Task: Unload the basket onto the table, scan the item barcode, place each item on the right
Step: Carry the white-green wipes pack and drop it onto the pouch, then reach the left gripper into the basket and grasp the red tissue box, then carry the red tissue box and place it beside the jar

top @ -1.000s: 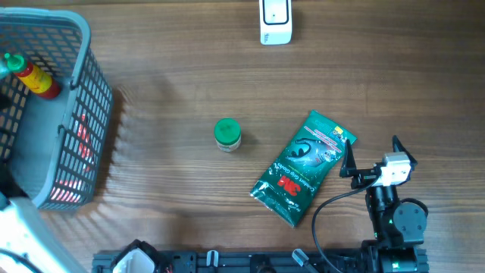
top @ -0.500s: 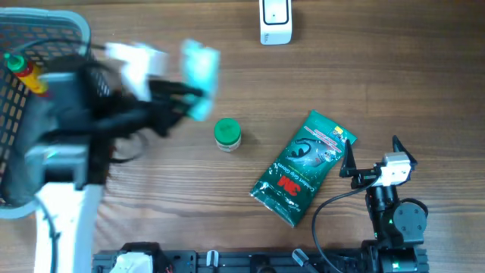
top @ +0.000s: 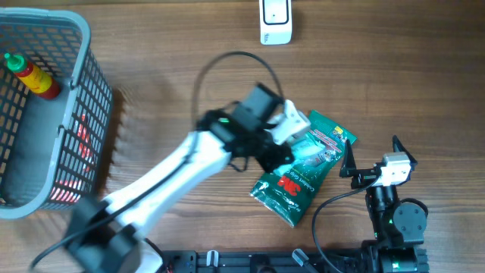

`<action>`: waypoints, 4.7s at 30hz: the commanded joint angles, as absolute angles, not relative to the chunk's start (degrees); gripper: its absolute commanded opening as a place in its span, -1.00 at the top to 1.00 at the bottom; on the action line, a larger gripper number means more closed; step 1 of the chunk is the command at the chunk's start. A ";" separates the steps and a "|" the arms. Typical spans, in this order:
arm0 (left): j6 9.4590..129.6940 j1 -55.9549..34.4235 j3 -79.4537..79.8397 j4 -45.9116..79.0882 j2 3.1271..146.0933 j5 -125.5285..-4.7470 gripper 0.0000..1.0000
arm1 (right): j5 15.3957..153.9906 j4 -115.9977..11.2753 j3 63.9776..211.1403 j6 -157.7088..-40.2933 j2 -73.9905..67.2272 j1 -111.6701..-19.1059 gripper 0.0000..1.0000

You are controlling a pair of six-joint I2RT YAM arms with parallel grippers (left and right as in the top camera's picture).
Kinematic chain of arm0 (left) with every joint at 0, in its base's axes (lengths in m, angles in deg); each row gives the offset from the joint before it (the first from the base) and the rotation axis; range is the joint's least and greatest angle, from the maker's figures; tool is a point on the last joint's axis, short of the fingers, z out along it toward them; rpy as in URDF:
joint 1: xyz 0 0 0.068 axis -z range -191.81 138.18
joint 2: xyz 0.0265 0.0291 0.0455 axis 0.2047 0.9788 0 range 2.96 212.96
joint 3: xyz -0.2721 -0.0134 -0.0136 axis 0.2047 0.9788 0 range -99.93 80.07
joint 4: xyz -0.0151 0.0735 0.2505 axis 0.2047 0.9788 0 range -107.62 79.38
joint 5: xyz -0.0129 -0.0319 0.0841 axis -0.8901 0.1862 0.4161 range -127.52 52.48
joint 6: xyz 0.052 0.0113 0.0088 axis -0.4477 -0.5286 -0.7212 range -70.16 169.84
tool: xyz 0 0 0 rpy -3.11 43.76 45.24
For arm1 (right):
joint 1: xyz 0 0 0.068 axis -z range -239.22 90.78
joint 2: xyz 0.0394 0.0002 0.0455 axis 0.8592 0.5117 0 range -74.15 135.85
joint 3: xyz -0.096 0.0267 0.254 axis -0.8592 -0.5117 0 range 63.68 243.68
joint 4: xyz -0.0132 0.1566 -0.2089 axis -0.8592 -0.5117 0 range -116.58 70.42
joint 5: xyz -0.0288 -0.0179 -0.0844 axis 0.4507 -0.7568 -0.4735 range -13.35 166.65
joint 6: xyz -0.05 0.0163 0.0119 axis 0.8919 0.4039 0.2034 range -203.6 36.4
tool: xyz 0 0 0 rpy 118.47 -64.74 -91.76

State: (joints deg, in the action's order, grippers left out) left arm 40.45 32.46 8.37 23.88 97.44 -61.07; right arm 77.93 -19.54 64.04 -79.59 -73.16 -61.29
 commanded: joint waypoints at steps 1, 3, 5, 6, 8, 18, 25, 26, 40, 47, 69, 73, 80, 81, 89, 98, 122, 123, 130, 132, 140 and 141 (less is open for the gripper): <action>47.32 34.86 8.65 17.98 104.72 -53.27 0.79 | 78.26 -19.37 63.98 -79.18 -73.51 -61.46 -1.00; 51.29 35.17 8.67 15.27 107.87 -53.14 0.79 | 78.26 -19.37 63.98 -79.18 -73.51 -61.46 -1.00; 56.98 35.21 8.67 13.04 110.75 -51.98 0.79 | 78.26 -19.37 63.98 -79.15 -73.51 -61.46 -0.99; 60.36 35.21 8.67 12.12 111.89 -50.78 0.72 | 78.26 -19.37 64.00 -79.15 -73.51 -61.46 -0.99; 67.77 35.21 8.67 10.52 113.50 -46.93 0.15 | 78.26 -19.37 63.98 -79.18 -73.51 -61.46 -0.99; 69.59 33.68 5.64 10.24 107.73 -44.90 -1.00 | 78.26 -19.37 63.98 -79.18 -73.51 -61.46 -1.00; 69.57 30.12 2.47 9.93 94.31 -44.92 -1.00 | 78.26 -19.37 64.00 -79.18 -73.51 -61.46 -1.00; 69.59 29.72 2.47 9.63 92.43 -44.92 -1.00 | 78.26 -19.37 63.98 -79.18 -73.51 -61.46 -0.99; 63.82 13.62 2.47 12.84 70.77 -16.16 -1.00 | 78.26 -19.37 63.98 -79.18 -73.51 -61.46 -0.99; 85.24 -11.89 2.47 19.57 66.49 -16.35 -1.00 | 78.26 -19.37 64.00 -79.15 -73.51 -61.46 -0.99; 95.33 -52.48 2.49 43.79 97.51 -40.94 -1.00 | 78.26 -19.37 64.00 -79.18 -73.51 -61.46 -0.99; 95.33 -52.50 2.49 46.11 104.57 -40.79 -1.00 | 78.26 -19.37 64.00 -79.15 -73.51 -61.46 -0.99; 98.77 -52.50 2.49 49.30 111.38 -35.67 -1.00 | 78.26 -19.37 64.00 -79.15 -73.51 -61.46 -0.99; 98.77 -52.50 2.49 49.30 111.54 -35.70 -1.00 | 78.26 -19.37 64.00 -79.15 -73.51 -61.46 -0.99; 98.74 -52.50 4.56 49.19 111.52 -28.11 -1.00 | 78.26 -19.37 64.00 -79.15 -73.51 -61.46 -0.99; 98.70 -52.50 12.65 40.95 111.52 -26.69 0.26 | 78.26 -19.37 63.98 -79.15 -73.51 -61.46 -1.00; 98.09 -45.88 -10.17 50.56 79.80 -38.34 0.92 | 78.26 -19.37 64.00 -79.18 -73.51 -61.46 -1.00; 98.09 -43.76 -10.17 49.87 77.24 -38.91 0.92 | 78.26 -19.37 63.98 -79.15 -73.51 -61.46 -1.00; 98.02 -21.95 -9.62 49.47 68.76 -36.99 0.92 | 78.26 -19.37 64.00 -79.15 -73.51 -61.46 -0.99; 98.07 -12.90 -8.09 49.54 68.76 -32.75 0.92 | 78.26 -19.37 64.00 -79.18 -73.51 -61.46 -0.99; 115.88 12.98 11.71 49.45 69.40 -18.93 0.92 | 78.26 -19.37 64.00 -79.18 -73.51 -61.46 -1.00; 119.86 15.39 14.71 49.36 69.40 -18.50 0.91 | 78.26 -19.37 63.98 -79.15 -73.51 -61.46 -1.00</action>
